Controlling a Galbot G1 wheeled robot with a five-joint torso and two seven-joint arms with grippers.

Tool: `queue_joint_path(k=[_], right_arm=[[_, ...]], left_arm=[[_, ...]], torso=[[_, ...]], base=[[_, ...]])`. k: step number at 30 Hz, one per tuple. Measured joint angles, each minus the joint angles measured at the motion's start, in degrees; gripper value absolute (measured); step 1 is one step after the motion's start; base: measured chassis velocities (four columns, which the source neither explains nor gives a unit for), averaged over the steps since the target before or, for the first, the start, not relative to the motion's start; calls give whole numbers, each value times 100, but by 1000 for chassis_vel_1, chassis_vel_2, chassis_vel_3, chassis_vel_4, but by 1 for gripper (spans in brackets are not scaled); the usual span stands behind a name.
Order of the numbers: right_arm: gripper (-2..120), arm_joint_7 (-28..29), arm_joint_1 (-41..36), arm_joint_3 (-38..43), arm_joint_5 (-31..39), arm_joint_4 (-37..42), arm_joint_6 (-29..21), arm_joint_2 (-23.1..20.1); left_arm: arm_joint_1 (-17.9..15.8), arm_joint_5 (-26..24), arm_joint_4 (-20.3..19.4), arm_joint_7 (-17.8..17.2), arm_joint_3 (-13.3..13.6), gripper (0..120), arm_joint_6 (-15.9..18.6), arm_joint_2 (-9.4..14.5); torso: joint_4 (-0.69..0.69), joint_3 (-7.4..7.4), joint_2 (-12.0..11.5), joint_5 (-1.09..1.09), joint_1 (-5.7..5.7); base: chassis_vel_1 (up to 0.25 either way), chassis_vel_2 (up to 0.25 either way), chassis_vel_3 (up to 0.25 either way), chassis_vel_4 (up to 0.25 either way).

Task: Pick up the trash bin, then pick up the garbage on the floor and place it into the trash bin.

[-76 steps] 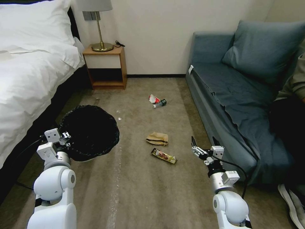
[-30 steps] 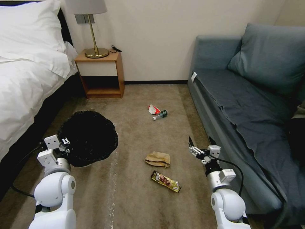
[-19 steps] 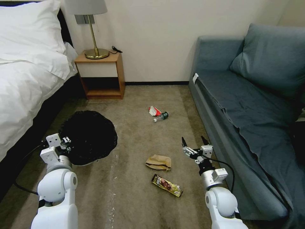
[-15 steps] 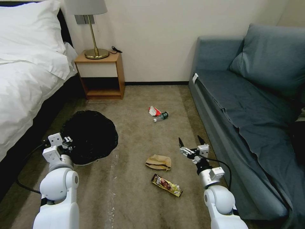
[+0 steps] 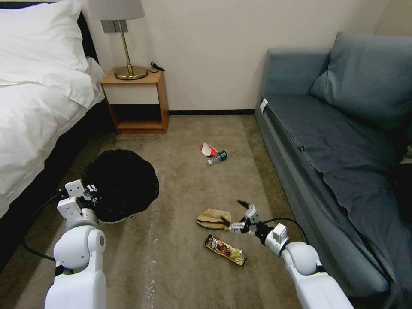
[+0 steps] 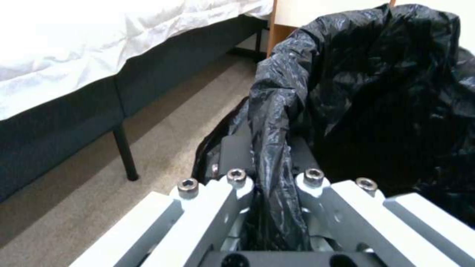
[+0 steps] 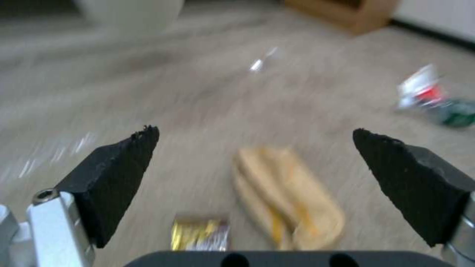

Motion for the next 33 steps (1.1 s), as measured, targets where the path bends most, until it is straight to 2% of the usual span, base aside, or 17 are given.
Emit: queue_joint_path(k=[1, 4, 8, 16, 21, 28, 33], right_arm=[[100, 0, 0, 0, 0, 0, 0, 0], [100, -298, 118, -218, -170, -366, 80, -423], [100, -485, 141, -315, -280, -611, 100, -602], [100, -754, 445, -614, -595, -1187, 151, -682], [100, -991, 852, -1024, -1169, -1960, 262, -438], [100, -1099, 934, -918, -1556, -2291, 390, -119], [100, -1073, 1145, -862, -1754, -2677, 531, 22]], left_arm=[[0, 0, 0, 0, 0, 4, 0, 0], [-14, 10, 40, -2, 4, 4, -1, -12], [-34, 11, 40, -8, 58, 4, -1, -20], [-47, 61, 1, -13, 135, 4, 32, -58], [-20, 121, -78, -53, 228, 4, 120, -59], [-117, 206, -34, -70, 448, 4, 181, -41], [-83, 263, -48, -87, 477, 4, 182, -44]], torso=[[0, 0, 0, 0, 0], [0, 0, 1, -2, 0], [-1, 0, 1, -1, 0], [-1, 0, 1, -2, 0], [0, 0, 1, -1, 0], [-2, 0, 1, -2, 0], [0, 0, 1, -3, 0]], base=[[0, 0, 0, 0], [0, 0, 0, 0], [0, 0, 0, 0], [0, 0, 0, 0], [0, 0, 0, 0], [0, 0, 0, 0], [0, 0, 0, 0]])
